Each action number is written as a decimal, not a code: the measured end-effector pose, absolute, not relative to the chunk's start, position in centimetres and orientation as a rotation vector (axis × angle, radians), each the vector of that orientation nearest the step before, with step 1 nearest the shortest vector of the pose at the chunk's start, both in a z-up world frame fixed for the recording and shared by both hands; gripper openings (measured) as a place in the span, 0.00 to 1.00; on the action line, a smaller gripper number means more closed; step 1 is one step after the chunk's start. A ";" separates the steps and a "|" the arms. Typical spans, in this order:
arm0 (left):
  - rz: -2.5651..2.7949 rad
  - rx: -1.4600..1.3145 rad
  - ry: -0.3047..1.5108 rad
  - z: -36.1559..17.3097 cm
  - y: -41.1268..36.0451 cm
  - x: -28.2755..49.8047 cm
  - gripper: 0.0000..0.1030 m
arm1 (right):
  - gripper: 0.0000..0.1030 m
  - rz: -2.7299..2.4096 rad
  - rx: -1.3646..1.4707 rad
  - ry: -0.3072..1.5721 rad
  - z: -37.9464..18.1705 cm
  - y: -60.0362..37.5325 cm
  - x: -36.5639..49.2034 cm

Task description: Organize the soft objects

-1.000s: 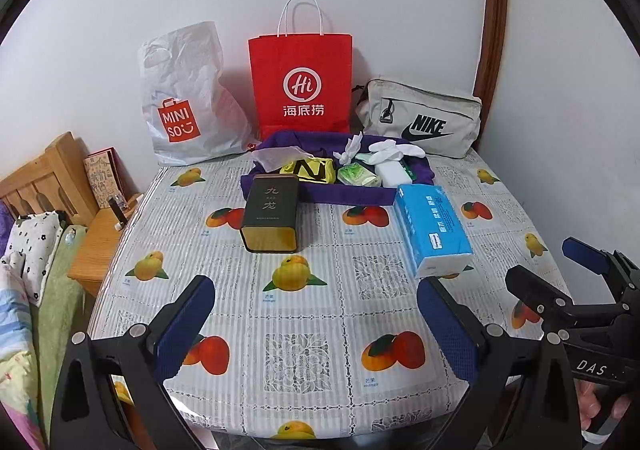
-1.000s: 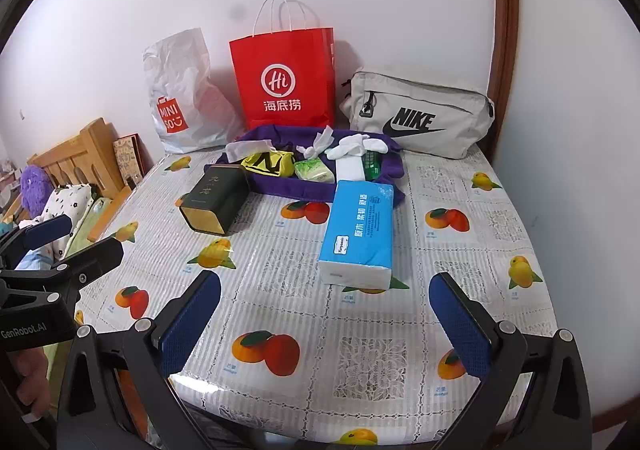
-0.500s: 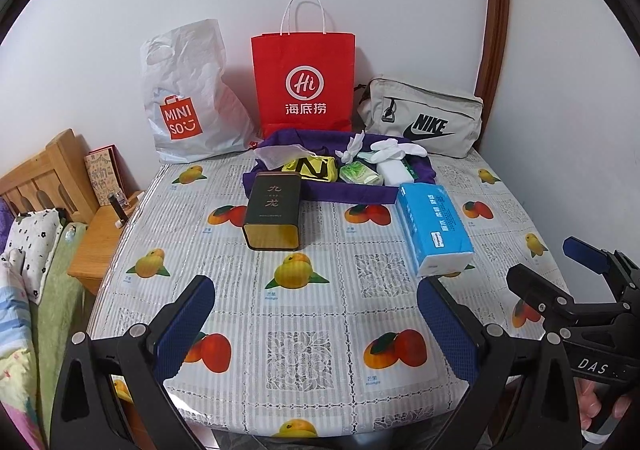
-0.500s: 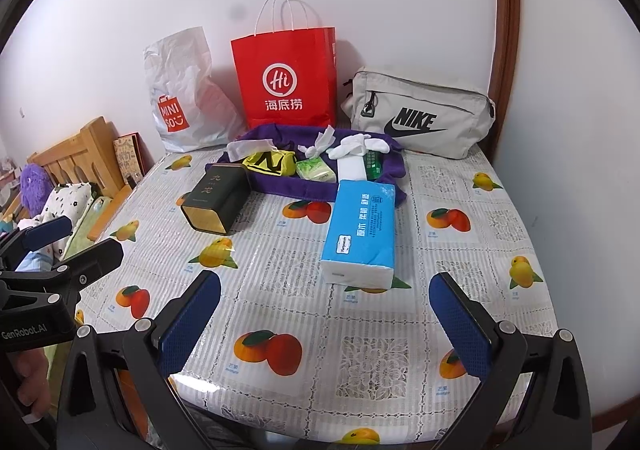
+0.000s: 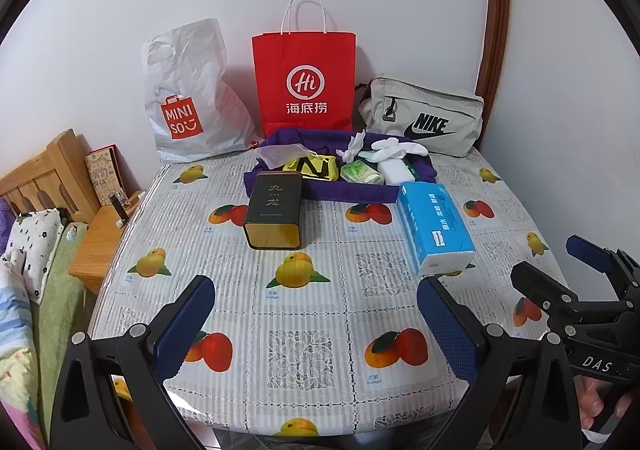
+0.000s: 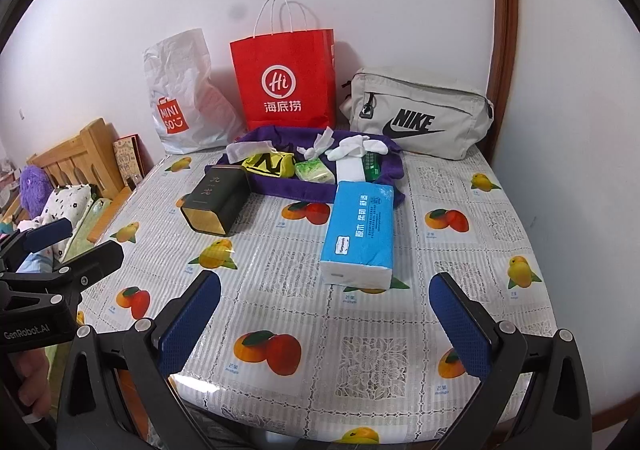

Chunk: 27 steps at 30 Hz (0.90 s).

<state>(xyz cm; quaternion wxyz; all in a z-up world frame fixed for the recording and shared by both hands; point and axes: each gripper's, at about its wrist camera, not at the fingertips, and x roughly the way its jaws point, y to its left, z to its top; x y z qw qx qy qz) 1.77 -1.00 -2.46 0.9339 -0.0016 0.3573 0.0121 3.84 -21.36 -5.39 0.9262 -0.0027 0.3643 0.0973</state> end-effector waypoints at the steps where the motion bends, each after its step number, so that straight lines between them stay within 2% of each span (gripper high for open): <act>1: 0.025 -0.004 0.731 -2.5 -1.0 1.8 0.99 | 1.00 0.200 -0.006 0.747 -5.4 -21.4 3.8; 27: 0.028 -0.004 0.732 -2.4 -1.0 1.7 0.99 | 1.00 0.199 -0.005 0.745 -5.3 -21.7 3.8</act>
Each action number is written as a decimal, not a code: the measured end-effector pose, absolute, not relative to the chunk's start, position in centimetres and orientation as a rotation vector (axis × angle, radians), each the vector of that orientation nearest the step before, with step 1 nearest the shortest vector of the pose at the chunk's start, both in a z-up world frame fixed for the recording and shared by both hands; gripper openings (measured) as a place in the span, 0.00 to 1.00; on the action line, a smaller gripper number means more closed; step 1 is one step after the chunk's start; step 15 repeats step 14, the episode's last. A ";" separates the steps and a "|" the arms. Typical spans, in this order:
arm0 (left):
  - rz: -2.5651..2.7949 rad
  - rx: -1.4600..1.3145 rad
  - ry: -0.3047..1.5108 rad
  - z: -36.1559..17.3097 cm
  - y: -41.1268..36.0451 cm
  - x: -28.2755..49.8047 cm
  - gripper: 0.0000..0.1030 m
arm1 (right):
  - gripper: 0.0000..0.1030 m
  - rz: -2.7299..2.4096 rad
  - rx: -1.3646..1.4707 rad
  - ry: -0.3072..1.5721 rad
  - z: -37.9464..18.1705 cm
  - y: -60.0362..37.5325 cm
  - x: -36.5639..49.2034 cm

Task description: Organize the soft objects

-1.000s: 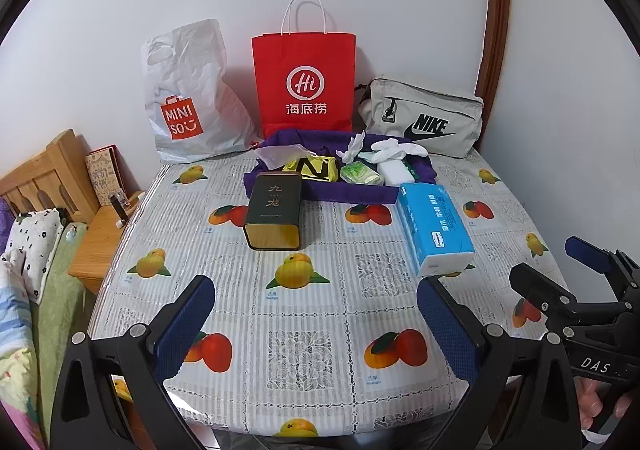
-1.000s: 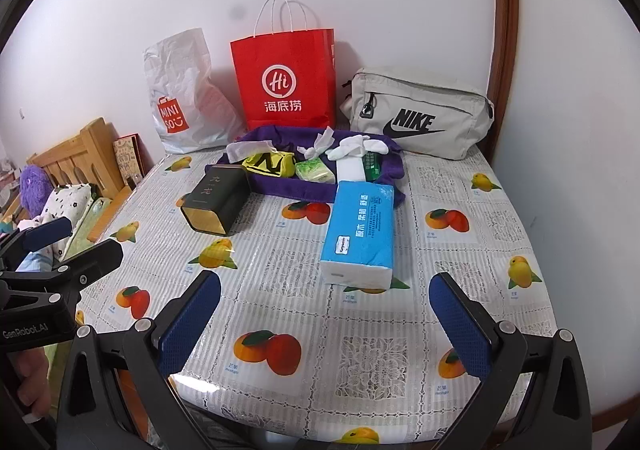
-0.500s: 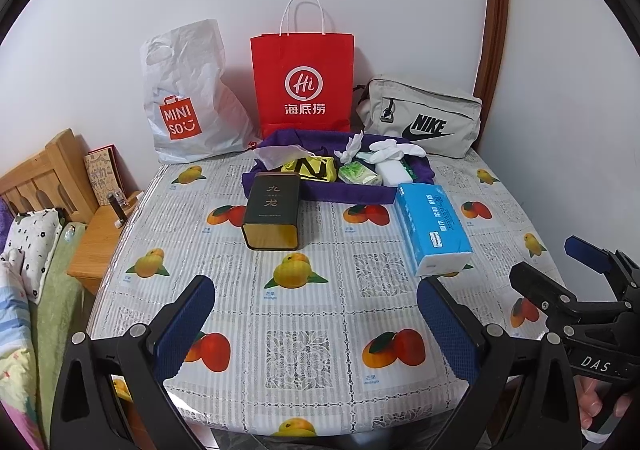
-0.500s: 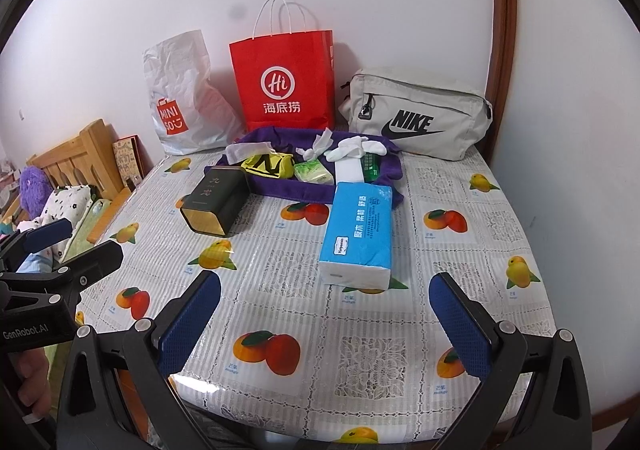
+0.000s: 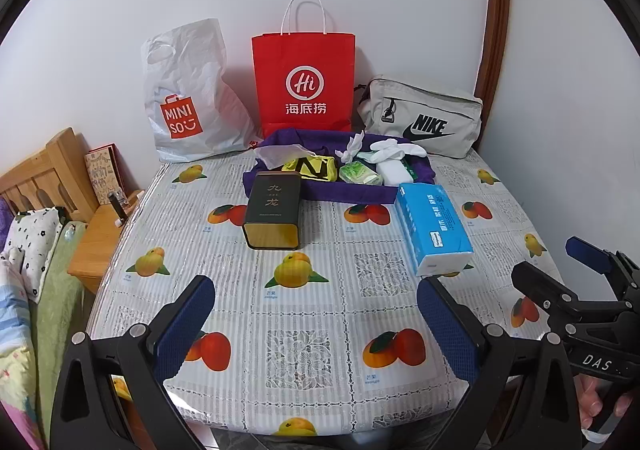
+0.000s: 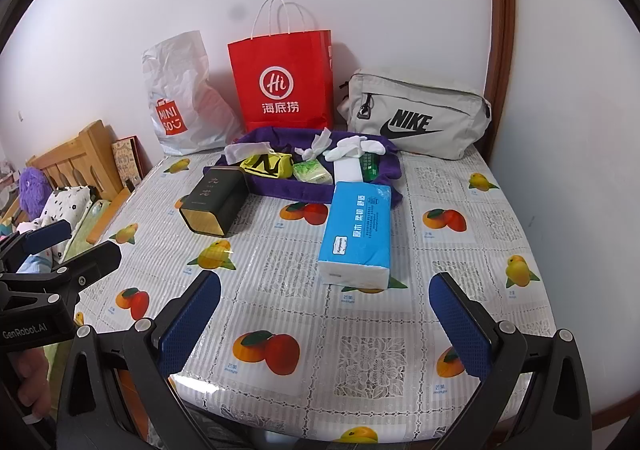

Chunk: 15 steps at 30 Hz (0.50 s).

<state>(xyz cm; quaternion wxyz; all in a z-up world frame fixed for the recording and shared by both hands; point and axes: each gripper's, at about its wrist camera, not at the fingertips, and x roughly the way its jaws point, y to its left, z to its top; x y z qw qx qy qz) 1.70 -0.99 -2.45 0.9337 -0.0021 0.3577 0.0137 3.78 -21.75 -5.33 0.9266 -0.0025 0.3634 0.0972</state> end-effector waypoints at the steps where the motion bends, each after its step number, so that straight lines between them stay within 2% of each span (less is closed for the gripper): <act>1: 0.028 -0.005 0.731 -2.5 -1.0 1.7 0.99 | 1.00 0.199 -0.004 0.744 -5.3 -21.7 3.8; 15: 0.031 -0.015 0.723 -2.4 -0.9 1.6 0.99 | 1.00 0.198 -0.002 0.747 -5.4 -21.7 3.8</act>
